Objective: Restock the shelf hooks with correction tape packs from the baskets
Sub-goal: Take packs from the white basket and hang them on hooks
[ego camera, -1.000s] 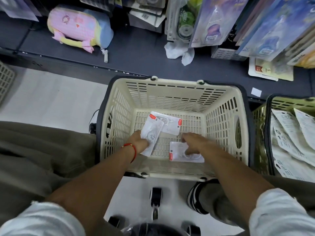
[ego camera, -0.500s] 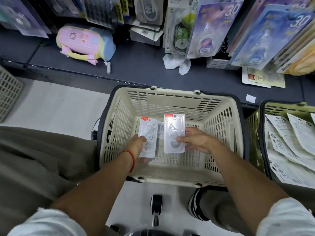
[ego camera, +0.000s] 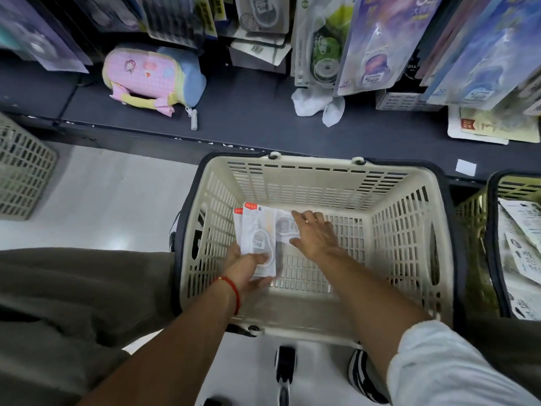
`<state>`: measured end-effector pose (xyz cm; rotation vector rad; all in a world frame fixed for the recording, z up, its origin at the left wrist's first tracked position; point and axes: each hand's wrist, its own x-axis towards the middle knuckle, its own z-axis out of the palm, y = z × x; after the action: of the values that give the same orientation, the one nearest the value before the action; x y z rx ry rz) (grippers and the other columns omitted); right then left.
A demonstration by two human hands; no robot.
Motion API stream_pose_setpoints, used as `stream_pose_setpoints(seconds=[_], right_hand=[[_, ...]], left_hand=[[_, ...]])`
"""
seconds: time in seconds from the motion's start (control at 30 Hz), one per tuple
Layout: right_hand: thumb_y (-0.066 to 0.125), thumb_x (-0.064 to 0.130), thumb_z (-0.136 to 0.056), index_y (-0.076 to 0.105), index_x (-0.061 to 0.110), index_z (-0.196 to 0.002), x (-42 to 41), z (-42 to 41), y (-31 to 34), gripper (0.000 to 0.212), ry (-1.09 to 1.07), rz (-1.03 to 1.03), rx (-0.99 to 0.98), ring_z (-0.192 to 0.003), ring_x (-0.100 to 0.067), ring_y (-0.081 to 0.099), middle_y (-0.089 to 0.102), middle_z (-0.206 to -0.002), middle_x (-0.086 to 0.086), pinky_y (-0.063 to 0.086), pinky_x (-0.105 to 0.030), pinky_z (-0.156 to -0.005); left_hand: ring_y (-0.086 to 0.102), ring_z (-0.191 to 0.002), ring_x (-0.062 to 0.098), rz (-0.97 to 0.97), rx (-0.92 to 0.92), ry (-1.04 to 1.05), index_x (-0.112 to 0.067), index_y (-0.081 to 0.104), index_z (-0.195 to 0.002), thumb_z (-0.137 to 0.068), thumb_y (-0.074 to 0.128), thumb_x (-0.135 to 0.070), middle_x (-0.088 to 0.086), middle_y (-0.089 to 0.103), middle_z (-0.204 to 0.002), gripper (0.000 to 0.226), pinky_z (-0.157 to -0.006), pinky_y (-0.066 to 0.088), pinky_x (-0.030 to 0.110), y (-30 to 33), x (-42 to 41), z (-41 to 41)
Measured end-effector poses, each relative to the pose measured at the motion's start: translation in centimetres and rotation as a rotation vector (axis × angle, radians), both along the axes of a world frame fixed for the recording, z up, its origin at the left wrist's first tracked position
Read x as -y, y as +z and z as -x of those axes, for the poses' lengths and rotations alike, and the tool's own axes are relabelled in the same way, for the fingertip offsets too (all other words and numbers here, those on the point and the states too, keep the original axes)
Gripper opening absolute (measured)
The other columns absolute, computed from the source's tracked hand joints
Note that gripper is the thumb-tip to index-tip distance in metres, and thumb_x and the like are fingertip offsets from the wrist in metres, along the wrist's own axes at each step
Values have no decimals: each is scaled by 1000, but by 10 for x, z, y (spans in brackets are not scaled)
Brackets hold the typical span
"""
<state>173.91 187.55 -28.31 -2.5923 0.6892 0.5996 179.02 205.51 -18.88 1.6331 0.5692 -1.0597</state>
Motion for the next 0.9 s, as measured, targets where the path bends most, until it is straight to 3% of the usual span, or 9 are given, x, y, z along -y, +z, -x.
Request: stream_pose_setpoints(seconds=[0.2,0.3,0.43,0.57,0.67,0.77,0.9], right_hand=[[82,31,-89,37,28,-153,-20,0,-8,78,-63,64,-63,-141,-31,37,39,-152,-9,39,-53,-111],[82,27,-88,37,29,-150,-8,19,5,77,-1,10,-55,-141,-31,40,43,-154,-8,37,-55,-114],[76,34,-91,31,28,-150,22,54,54,74,196,-36,-57,-135,-29,47,49,-150,-8,40,-50,-111],[67,42,-94,23,29,-152,53,79,124,74,483,116,-107,-138,-30,46,46,-155,-10,40,-50,-116],[64,47,-97,18,32,-156,72,86,190,77,585,264,14,-150,-32,36,35,-164,-8,32,-52,-123],[68,44,-94,32,35,-157,81,85,257,73,671,405,167,-153,-31,33,36,-166,-3,28,-53,-124],[68,36,-93,46,40,-154,83,87,316,65,662,387,256,-158,-27,23,35,-166,-1,16,-62,-126]], left_hand=[[70,-83,29,-94,150,-111,-19,59,-124,-87,71,4,10,71,-110,46,-45,58,32,13,-5,-14],[72,-80,31,-89,224,-166,-18,61,-122,-87,70,3,10,72,-105,41,-54,63,39,22,-2,-21],[66,-74,23,-67,318,-177,-22,62,-112,-88,65,1,1,67,-91,33,-45,57,27,32,1,-22],[67,-78,30,-17,310,-209,-21,60,-110,-90,63,0,4,65,-94,29,-67,63,50,46,16,-10],[68,-81,35,137,172,-216,-17,63,-112,-87,58,-1,13,68,-101,30,-62,62,45,72,34,5],[71,-92,39,378,21,-248,-10,64,-126,-80,58,-12,21,72,-116,47,-69,63,49,100,51,18],[75,-86,35,653,-2,-317,-7,68,-126,-83,56,-31,20,77,-108,50,-67,62,45,137,66,23]])
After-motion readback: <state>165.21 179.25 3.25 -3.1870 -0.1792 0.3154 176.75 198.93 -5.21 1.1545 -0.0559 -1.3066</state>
